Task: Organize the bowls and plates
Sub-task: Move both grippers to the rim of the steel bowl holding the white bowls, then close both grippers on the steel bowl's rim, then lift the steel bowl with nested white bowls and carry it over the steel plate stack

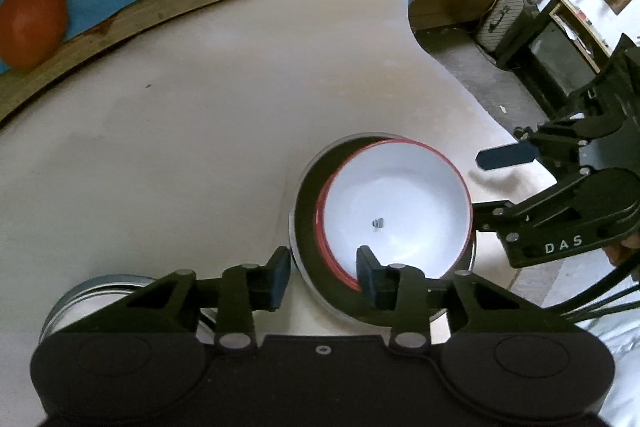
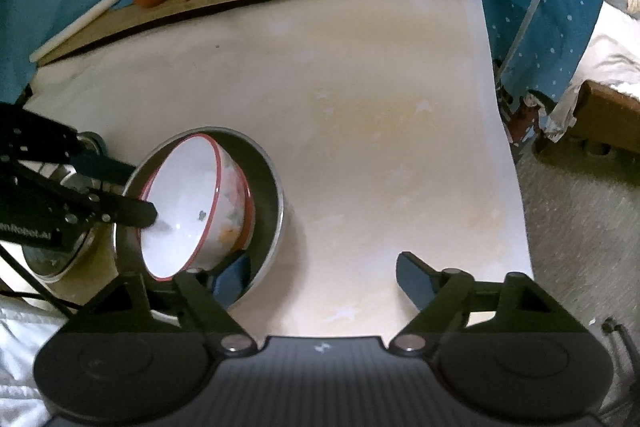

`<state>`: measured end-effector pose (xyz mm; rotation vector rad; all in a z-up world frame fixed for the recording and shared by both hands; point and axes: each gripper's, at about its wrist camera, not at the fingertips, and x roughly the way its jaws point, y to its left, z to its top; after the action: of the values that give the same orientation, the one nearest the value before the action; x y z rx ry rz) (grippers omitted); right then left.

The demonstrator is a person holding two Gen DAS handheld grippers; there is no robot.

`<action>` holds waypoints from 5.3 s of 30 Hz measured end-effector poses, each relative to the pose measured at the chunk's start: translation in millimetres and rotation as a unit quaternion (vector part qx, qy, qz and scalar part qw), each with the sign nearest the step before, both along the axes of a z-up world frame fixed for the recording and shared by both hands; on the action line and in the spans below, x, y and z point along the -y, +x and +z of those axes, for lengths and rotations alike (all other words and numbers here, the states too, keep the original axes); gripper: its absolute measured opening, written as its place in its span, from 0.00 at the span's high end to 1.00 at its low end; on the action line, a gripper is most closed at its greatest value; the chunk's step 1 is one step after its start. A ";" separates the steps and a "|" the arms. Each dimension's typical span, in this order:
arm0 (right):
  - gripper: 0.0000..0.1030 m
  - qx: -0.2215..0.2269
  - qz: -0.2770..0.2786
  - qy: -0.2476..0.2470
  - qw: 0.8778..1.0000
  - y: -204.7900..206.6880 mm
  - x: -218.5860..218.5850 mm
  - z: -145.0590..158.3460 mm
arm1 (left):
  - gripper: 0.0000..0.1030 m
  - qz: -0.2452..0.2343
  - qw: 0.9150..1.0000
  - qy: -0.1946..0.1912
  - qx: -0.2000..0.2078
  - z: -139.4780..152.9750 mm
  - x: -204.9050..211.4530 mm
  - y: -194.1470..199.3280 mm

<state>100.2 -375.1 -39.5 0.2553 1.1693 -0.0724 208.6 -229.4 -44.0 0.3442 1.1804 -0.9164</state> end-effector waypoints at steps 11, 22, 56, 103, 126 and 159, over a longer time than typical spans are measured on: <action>0.33 0.000 -0.004 0.005 1.000 -0.3 -5.6 -0.2 | 0.64 0.001 1.000 -0.013 -0.005 9.5 -15.0 0.9; 0.32 -0.002 -0.006 0.003 1.000 -0.4 -7.1 -0.4 | 0.65 0.015 1.000 0.001 -0.008 4.5 -18.6 6.5; 0.82 0.017 -0.056 0.103 0.993 -4.9 -2.4 -13.9 | 0.85 0.051 0.998 -0.027 -0.037 -5.0 -27.1 5.4; 0.85 0.049 -0.049 0.112 0.991 1.2 -11.0 0.2 | 0.88 0.102 0.993 -0.059 -0.006 19.0 -62.2 -1.3; 0.85 0.063 0.028 0.118 0.991 45.0 -42.7 15.8 | 0.88 0.189 0.979 -0.074 0.016 44.6 -122.5 -1.4; 0.84 0.051 0.135 0.122 0.982 91.8 -105.3 19.1 | 0.88 0.286 0.956 -0.069 0.020 49.0 -187.1 1.4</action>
<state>192.0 -269.8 -20.4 0.3092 1.1010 0.3213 210.0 -42.4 5.1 -0.0953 1.0868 -0.4751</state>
